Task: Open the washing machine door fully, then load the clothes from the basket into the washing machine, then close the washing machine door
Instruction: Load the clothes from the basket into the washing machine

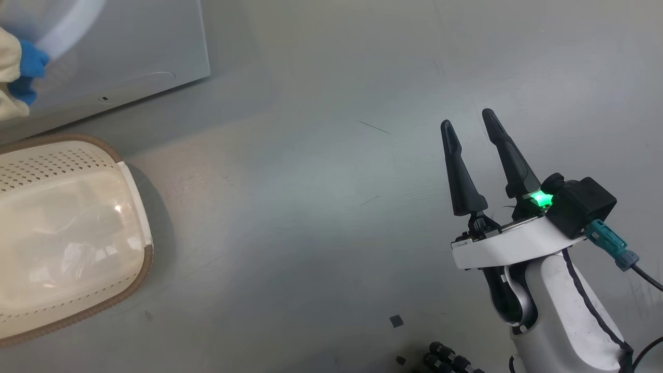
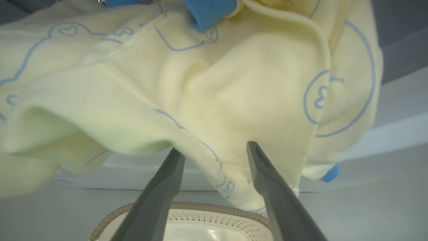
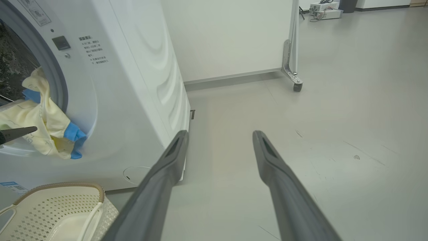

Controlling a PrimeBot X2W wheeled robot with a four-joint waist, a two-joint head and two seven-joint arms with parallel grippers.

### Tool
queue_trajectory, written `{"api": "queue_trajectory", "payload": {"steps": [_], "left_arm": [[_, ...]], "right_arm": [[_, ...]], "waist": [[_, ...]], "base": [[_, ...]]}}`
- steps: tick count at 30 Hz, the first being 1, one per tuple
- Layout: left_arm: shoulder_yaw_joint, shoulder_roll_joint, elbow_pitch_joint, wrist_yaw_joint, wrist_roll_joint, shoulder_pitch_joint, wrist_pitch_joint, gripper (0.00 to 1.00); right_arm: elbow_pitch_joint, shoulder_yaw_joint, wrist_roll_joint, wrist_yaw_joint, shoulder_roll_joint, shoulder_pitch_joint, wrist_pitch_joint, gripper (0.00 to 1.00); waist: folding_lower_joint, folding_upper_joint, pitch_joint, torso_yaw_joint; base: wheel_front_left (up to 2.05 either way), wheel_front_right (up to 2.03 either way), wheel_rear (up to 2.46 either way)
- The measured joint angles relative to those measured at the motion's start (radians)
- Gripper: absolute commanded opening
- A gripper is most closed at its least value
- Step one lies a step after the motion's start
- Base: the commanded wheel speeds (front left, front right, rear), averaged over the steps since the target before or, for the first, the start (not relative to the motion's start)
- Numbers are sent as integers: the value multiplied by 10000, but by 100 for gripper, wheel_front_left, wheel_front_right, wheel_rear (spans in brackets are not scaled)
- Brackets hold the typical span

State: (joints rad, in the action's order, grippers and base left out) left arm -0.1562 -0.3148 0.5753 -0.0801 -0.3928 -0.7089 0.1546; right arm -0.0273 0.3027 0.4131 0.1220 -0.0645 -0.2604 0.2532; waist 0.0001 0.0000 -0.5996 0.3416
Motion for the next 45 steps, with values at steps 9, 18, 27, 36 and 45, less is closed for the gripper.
{"api": "queue_trajectory", "payload": {"steps": [9,18,27,36,45], "left_arm": [[483,-228,322,155,125,-371,736,0],[1035,-570,65,476,510,-964,1400,0],[1310,-1499,-625,591,1126,-1924,1818,0],[1659,-2543,-1323,594,2102,-2991,2004,0],[1992,-3327,-1841,608,2991,-4291,1634,0]], "right_arm": [[-42,-121,12,0,23,0,0,100],[-40,-282,12,0,23,0,0,100],[-15,-15,12,0,27,-27,0,100],[59,198,186,0,46,-229,0,100],[182,309,372,0,86,-528,0,100]], "waist": [[0,0,9,-86],[0,0,39,-397],[0,0,-58,-458],[0,0,-438,-152],[0,0,-1034,289]], "base": [[0,0,0],[0,0,0],[0,0,0],[0,0,0],[0,0,0]]}}
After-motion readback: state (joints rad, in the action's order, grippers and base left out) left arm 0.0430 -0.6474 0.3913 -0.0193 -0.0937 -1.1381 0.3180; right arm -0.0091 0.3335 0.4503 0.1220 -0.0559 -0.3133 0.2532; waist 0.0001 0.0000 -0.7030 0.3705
